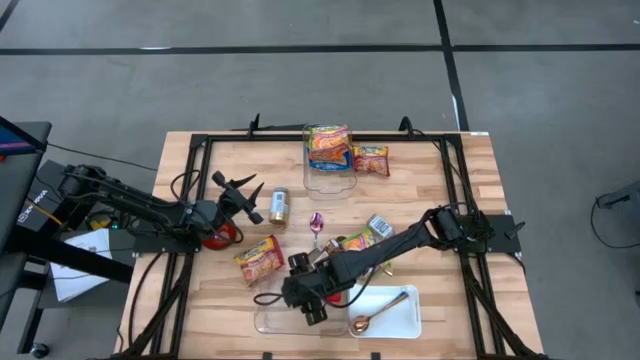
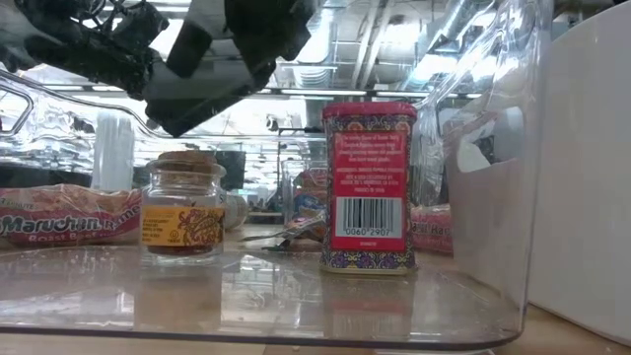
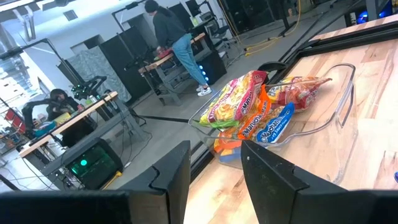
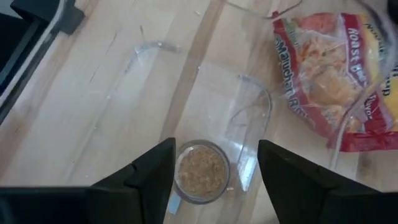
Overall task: Pick & Place Food Item
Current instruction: Adjust the brown seasoning in the bottom transparent bin
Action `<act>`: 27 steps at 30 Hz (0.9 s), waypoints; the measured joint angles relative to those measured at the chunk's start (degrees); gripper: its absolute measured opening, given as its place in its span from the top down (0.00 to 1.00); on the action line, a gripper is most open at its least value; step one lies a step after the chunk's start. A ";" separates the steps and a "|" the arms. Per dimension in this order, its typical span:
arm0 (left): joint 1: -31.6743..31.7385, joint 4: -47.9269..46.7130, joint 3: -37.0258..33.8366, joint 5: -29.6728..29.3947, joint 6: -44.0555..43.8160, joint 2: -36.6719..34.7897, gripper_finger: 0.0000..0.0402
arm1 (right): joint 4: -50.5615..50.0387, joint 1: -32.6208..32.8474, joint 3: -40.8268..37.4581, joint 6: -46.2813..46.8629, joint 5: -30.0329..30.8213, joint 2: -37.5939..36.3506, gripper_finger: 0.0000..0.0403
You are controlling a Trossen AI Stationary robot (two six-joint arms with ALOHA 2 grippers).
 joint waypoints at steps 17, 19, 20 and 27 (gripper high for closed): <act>-8.31 1.18 -0.02 6.38 -2.48 -1.18 0.75 | -24.88 4.74 -4.13 9.86 23.32 -15.59 0.45; -11.74 1.10 -0.02 8.54 -2.57 -2.09 0.77 | -24.22 5.44 -8.78 11.83 28.34 -21.24 0.45; -13.75 1.27 -0.02 9.91 -2.83 -2.62 0.78 | -22.75 5.80 -11.79 12.31 30.25 -24.28 0.45; -25.95 6.88 1.69 14.06 -4.83 -4.28 0.86 | -3.54 6.32 -38.04 11.38 34.27 -46.19 0.46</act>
